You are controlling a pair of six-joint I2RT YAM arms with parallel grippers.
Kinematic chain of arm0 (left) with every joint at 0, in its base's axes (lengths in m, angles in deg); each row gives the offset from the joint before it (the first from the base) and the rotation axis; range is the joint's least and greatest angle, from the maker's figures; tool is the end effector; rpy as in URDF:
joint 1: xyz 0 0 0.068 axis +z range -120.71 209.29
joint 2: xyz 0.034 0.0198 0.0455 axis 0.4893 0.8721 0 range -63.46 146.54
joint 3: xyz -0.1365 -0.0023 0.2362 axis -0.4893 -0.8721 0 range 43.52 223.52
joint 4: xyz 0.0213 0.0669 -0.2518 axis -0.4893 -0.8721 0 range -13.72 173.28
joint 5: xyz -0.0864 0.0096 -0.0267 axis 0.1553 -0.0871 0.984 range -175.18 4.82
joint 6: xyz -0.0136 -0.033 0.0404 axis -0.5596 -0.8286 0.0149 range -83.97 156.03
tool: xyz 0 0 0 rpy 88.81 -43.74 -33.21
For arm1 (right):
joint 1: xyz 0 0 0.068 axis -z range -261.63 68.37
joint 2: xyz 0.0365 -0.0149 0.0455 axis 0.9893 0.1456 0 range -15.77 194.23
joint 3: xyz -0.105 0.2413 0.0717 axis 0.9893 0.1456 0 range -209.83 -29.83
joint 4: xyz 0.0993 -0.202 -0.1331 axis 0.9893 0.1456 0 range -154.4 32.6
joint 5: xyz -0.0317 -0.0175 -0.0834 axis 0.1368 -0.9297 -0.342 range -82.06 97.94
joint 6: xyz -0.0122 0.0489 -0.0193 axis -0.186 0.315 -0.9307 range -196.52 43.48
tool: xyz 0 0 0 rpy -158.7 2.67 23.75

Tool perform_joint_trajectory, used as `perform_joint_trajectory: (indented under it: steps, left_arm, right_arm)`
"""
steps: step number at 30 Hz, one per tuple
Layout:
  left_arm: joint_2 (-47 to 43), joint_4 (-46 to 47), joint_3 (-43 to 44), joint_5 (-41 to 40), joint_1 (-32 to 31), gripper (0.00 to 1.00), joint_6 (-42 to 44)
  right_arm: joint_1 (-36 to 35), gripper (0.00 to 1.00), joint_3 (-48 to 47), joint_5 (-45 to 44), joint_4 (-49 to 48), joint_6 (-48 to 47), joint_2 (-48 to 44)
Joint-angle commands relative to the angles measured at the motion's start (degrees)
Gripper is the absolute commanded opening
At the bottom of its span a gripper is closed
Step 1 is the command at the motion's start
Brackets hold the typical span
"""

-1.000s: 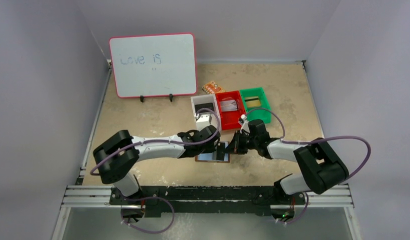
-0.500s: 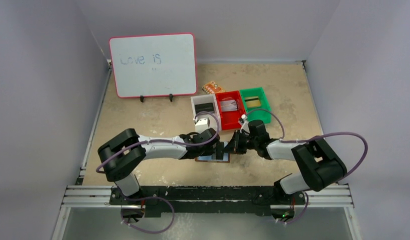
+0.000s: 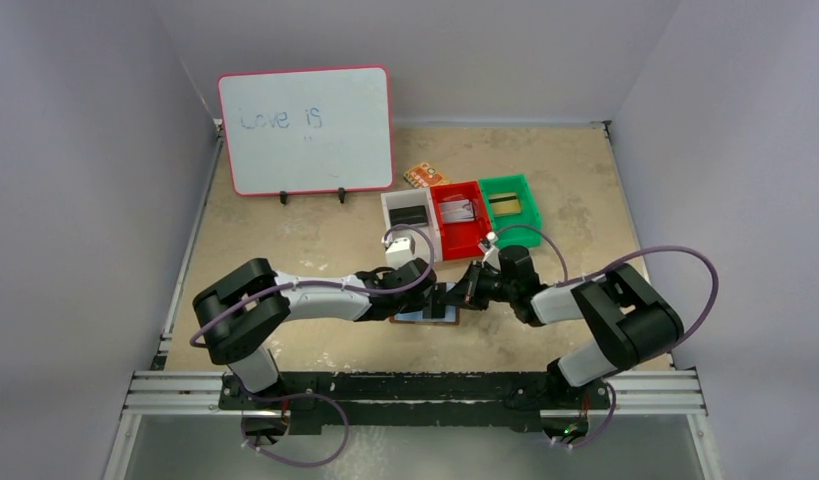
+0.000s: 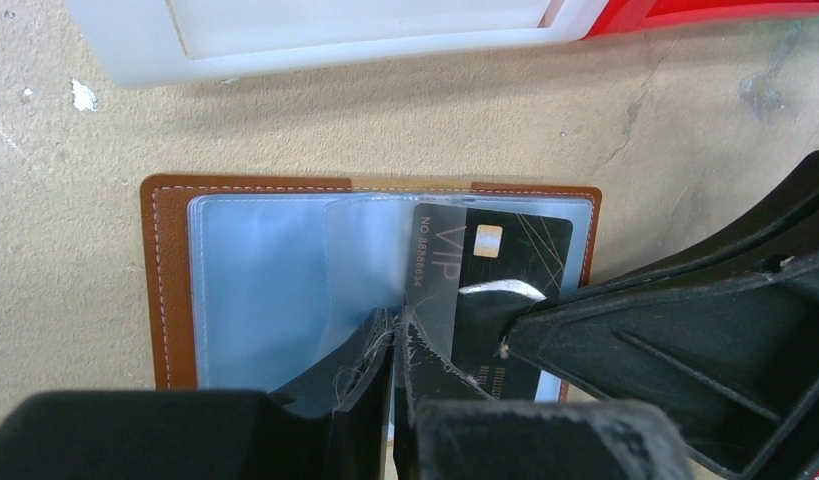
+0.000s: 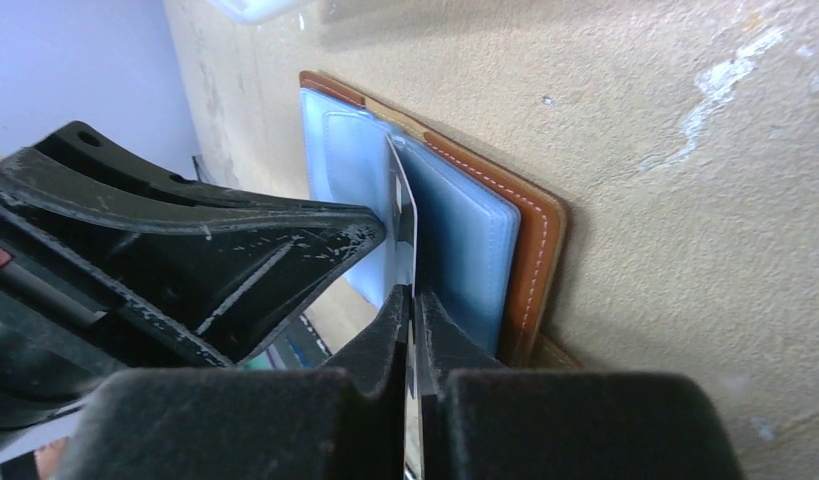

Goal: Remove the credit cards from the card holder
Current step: Remove the credit card from the card holder.

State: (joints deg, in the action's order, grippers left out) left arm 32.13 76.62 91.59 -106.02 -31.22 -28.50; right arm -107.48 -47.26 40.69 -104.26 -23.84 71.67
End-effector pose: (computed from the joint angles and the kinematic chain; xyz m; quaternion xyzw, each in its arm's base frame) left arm 0.1676 -0.2708 0.1491 -0.0884 0.9333 -0.1890 0.2922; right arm 0.2060 0.1213 0.1151 0.0562 0.8415 0.4921 0.2159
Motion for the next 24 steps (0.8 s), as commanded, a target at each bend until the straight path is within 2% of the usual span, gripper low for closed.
perform_joint_trajectory:
  steps: [1,8,13,19,24]
  left_arm:
    - [0.4,-5.2,-2.1,-1.1,-0.4,0.04,-0.5]
    - [-3.3,-10.2,-1.0,-6.4,-0.4,0.05,-0.3]
    - [-6.4,-14.1,1.3,-9.1,-0.3,0.08,0.2]
    - [-12.7,-18.0,3.6,-12.0,-0.4,0.19,1.2]
    - [-18.6,-23.1,4.3,-16.5,-0.3,0.27,1.1]
  right_arm:
    - [0.1,0.00,0.3,-1.0,1.7,-0.4,-3.1]
    - [0.2,0.00,-1.8,-12.1,22.9,-6.1,-17.3]
    - [0.3,0.00,-6.3,-15.4,35.7,-11.7,-28.6]
    - [0.2,0.00,-12.5,-16.2,40.5,-18.4,-38.3]
    - [0.2,0.00,-15.9,-18.2,38.0,-27.7,-41.5]
